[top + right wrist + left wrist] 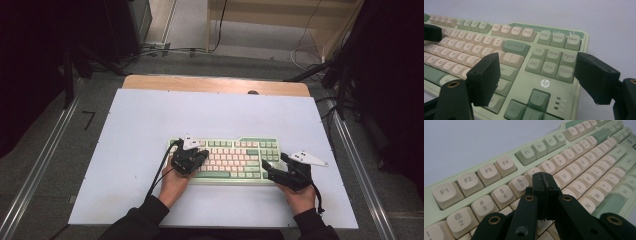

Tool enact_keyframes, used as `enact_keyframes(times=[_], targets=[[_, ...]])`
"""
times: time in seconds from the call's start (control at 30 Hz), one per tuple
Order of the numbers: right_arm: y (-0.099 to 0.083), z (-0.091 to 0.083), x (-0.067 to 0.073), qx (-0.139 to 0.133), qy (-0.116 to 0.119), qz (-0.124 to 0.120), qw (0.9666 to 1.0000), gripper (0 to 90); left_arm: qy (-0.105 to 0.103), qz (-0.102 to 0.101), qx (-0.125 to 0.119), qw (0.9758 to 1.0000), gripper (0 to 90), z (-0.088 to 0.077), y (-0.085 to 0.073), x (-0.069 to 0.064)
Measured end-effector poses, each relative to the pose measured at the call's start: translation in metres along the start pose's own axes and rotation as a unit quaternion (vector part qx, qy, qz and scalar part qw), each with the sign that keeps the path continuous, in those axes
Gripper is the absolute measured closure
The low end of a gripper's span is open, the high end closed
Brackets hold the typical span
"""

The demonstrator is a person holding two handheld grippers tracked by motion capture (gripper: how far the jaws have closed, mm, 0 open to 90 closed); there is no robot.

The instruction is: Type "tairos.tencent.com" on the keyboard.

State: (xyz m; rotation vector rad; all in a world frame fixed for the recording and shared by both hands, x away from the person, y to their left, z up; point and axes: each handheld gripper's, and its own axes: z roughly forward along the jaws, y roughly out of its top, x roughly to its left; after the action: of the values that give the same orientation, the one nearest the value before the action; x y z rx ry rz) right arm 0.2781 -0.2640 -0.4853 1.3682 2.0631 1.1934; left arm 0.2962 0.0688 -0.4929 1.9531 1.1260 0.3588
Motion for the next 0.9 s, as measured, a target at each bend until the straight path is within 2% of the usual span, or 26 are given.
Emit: enact_keyframes(times=[0.17,0.23,0.37,0.53,0.73,0.8,0.87,0.9], targets=[[0.0,0.0,0.0,0.0,-0.001,0.0,1.0,19.2,-0.003,-0.008,-0.017,0.9998,89.2,-0.006,0.002,0.001],[0.0,0.0,0.0,0.0,-0.001,0.0,1.0,19.2,-0.003,-0.01,-0.02,0.9997,81.3,-0.007,0.003,0.002],[-0.001,-0.001,0.0,0.001,-0.002,0.001,1.0,19.2,-0.008,-0.026,-0.037,0.9989,57.3,-0.013,0.005,0.003],[-0.001,-0.001,0.0,0.001,-0.003,0.001,1.0,19.2,0.003,-0.021,-0.047,0.9987,38.7,-0.02,0.008,0.002],[-0.002,-0.002,-0.001,0.001,-0.006,0.003,1.0,19.1,0.014,-0.02,-0.047,0.9986,26.6,-0.031,0.009,0.006],[-0.002,-0.003,-0.001,0.001,-0.007,0.004,1.0,19.2,0.018,-0.026,-0.042,0.9986,24.5,-0.034,0.008,0.01],[-0.002,-0.003,-0.002,0.001,-0.008,0.005,1.0,19.2,0.02,-0.041,-0.035,0.9984,21.9,-0.039,0.004,0.018],[-0.002,-0.003,-0.001,0.001,-0.008,0.004,1.0,19.2,0.02,-0.041,-0.035,0.9984,21.2,-0.039,0.004,0.018]])
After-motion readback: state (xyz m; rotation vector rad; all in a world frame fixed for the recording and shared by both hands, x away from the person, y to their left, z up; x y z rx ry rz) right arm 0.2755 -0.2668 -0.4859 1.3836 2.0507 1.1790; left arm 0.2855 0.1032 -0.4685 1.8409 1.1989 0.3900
